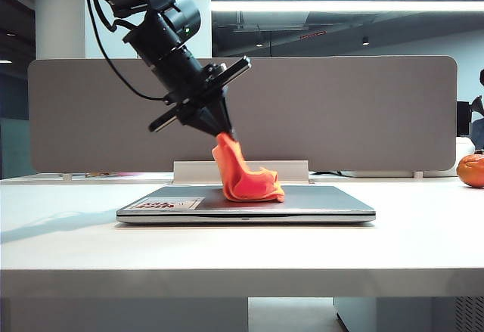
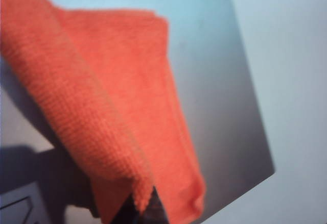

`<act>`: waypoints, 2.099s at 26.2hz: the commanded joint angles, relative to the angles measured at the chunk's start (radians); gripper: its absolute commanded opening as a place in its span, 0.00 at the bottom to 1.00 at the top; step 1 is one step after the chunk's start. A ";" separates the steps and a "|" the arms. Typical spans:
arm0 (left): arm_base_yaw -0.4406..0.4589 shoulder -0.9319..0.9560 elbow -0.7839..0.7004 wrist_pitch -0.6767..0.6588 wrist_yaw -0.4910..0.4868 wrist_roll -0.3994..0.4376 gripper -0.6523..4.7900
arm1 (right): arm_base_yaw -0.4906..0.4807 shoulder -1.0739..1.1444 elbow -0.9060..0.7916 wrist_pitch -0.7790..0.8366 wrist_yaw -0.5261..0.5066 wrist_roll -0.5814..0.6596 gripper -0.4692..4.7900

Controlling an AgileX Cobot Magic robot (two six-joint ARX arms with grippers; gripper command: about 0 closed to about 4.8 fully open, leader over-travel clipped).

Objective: Pick up the orange rag and put it over the laptop.

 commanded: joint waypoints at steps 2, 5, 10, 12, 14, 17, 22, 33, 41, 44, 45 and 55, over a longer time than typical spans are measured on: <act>0.018 -0.008 0.002 -0.084 -0.085 0.063 0.11 | -0.001 -0.002 -0.002 0.010 0.001 -0.003 0.08; 0.022 -0.008 0.002 -0.107 -0.161 0.084 0.11 | -0.001 -0.002 -0.002 0.010 0.001 -0.003 0.08; 0.022 -0.003 0.002 -0.143 -0.316 0.137 0.11 | -0.001 -0.002 -0.002 0.010 0.001 -0.003 0.08; 0.022 0.008 0.002 -0.159 -0.314 0.137 0.13 | -0.001 -0.002 -0.002 0.010 0.001 -0.003 0.08; 0.022 0.020 0.002 -0.174 -0.315 0.139 0.23 | -0.001 -0.002 -0.002 0.010 0.001 -0.003 0.08; 0.021 0.042 0.002 -0.192 -0.315 0.149 0.52 | -0.001 -0.002 -0.002 0.010 0.001 -0.003 0.08; 0.021 0.054 -0.001 -0.216 -0.328 0.156 0.64 | 0.000 -0.002 -0.002 0.010 0.001 -0.003 0.08; 0.029 -0.042 0.000 -0.253 -0.390 0.209 0.80 | 0.000 -0.002 -0.002 0.010 0.001 -0.003 0.08; 0.029 -0.187 0.000 -0.257 -0.400 0.227 0.49 | 0.000 -0.002 -0.002 0.010 0.001 -0.003 0.08; 0.029 -0.224 0.000 -0.291 -0.417 0.235 0.22 | 0.000 -0.002 -0.002 0.010 0.001 -0.003 0.08; 0.029 -0.232 0.000 -0.306 -0.422 0.241 0.18 | 0.000 -0.002 -0.002 0.010 0.001 -0.003 0.08; 0.046 -0.339 -0.001 -0.423 -0.508 0.286 0.11 | -0.001 -0.002 -0.002 0.010 0.001 -0.003 0.08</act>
